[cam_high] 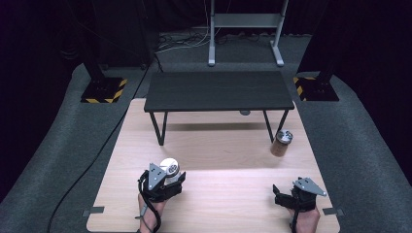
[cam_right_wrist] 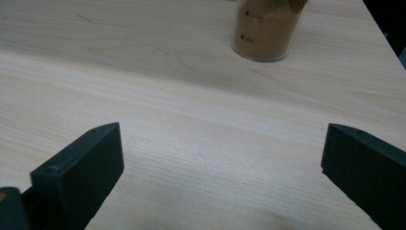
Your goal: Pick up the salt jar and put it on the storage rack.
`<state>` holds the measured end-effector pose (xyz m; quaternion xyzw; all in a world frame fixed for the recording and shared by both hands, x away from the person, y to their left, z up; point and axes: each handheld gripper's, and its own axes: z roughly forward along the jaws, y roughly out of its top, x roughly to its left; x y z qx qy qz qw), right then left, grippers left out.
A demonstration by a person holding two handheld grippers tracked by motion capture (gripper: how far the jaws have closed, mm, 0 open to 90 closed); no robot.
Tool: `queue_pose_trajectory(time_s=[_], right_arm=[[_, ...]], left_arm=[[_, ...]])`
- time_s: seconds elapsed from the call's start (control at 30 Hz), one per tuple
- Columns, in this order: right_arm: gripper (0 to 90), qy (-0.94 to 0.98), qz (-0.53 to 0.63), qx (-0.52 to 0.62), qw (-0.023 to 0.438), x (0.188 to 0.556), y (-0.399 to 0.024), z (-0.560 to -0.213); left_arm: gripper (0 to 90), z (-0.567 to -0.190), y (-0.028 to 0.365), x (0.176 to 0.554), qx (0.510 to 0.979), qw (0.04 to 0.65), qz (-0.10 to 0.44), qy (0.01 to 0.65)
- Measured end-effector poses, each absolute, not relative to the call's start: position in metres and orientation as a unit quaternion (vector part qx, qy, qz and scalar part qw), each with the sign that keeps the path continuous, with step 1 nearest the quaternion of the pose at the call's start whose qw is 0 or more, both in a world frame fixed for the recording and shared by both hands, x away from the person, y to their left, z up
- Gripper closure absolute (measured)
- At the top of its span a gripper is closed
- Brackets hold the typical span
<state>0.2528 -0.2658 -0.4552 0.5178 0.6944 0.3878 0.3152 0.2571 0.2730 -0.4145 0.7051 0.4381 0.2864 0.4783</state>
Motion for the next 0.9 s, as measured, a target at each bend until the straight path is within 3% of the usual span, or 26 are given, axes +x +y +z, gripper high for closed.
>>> queue_pose_trajectory(time_s=[0.9], right_arm=[[0.0, 0.697, 0.383, 0.518, 0.315, 0.254, -0.264, -0.454]], left_arm=[[30.9, -0.398, 0.261, 0.282, 0.716, 0.484, 0.288, 0.413]])
